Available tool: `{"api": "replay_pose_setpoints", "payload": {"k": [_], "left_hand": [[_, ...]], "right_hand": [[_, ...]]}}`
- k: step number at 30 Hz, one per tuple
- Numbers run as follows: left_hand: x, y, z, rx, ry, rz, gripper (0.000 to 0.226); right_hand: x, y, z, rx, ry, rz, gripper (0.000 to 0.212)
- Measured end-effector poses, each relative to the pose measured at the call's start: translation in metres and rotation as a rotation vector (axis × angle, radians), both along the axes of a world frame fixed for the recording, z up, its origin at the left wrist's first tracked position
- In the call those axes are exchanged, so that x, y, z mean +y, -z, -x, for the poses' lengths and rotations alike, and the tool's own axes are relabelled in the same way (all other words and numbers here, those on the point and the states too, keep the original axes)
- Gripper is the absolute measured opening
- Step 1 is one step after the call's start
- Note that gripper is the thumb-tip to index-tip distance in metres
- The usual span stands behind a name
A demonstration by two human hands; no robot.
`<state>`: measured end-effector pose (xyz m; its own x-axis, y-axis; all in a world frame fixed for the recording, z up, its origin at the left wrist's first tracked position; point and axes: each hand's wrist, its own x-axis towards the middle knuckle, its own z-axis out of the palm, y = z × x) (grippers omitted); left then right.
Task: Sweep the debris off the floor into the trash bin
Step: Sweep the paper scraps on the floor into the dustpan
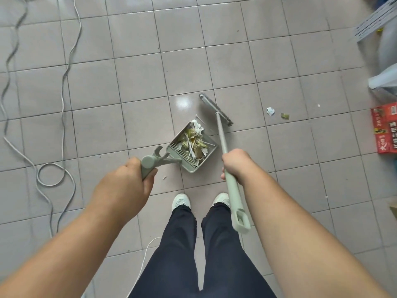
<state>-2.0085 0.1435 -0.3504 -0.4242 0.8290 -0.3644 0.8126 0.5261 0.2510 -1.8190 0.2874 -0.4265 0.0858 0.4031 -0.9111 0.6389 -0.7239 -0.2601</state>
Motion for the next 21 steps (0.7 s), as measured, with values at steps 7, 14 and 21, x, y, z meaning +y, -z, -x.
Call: {"api": "replay_pose_setpoints", "payload": {"k": [7,14,21], "left_hand": [[-0.002,0.002,0.004,-0.004,0.014,-0.023,0.033],[-0.003,0.003,0.003,0.006,0.041,-0.021,0.035],[-0.001,-0.001,-0.001,-0.02,0.031,0.01,0.035]], "right_hand": [[-0.044,0.004,0.002,-0.077,-0.282,0.097,0.015],[-0.071,-0.041,-0.05,0.034,-0.025,0.164,0.013],[-0.074,-0.062,-0.081,0.074,0.117,0.093,0.018]]}}
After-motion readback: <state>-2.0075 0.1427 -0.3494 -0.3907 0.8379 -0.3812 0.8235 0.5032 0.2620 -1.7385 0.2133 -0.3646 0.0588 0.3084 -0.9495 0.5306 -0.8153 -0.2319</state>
